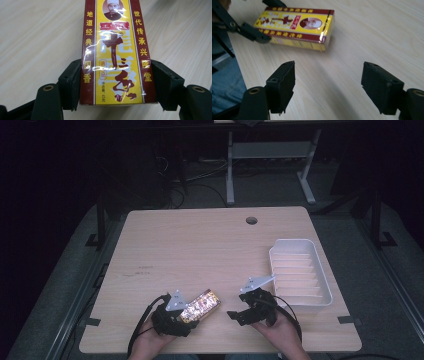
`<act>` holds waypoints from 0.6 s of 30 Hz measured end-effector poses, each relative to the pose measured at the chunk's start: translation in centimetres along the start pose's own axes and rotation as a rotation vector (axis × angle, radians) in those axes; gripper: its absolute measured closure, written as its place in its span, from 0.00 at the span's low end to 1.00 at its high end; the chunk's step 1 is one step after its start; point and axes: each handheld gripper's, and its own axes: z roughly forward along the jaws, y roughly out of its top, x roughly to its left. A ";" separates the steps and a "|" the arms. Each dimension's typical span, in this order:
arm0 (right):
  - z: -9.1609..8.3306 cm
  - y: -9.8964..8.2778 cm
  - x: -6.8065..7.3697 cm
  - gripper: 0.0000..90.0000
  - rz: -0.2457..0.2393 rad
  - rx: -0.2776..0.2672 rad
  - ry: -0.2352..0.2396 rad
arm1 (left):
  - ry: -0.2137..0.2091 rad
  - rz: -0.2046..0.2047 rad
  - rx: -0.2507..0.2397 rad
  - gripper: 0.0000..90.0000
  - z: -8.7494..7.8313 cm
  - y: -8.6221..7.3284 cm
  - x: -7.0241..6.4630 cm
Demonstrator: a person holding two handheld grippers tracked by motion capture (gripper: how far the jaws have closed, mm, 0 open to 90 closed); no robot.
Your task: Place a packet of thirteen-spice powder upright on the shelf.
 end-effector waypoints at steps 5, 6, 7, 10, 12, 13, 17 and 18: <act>-0.6 0.7 -0.5 0.26 0.041 -0.032 0.024 | -0.009 0.009 -0.033 0.36 0.0 1.4 -0.3; -1.3 1.3 -0.9 0.26 0.066 -0.063 0.035 | -0.007 0.019 -0.050 0.36 0.0 2.2 -0.5; -1.3 1.3 -0.9 0.26 0.066 -0.063 0.035 | -0.005 0.024 -0.059 0.36 -0.1 2.5 -0.6; -1.3 1.7 -1.2 0.26 0.100 -0.084 0.045 | -0.010 0.032 -0.090 0.36 -0.1 3.0 -1.2; -0.9 1.7 -1.3 0.26 0.115 -0.083 0.035 | -0.004 0.038 -0.106 0.36 0.0 2.8 -1.6; -0.3 1.7 -1.2 0.26 0.130 -0.067 0.039 | -0.011 0.036 -0.108 0.36 0.1 2.5 -1.9; 0.5 1.4 -1.4 0.27 0.162 -0.051 0.054 | -0.015 0.047 -0.099 0.36 0.3 2.4 -2.3; 0.8 1.3 -1.5 0.27 0.187 -0.047 0.075 | -0.007 0.050 -0.100 0.36 0.3 2.4 -2.4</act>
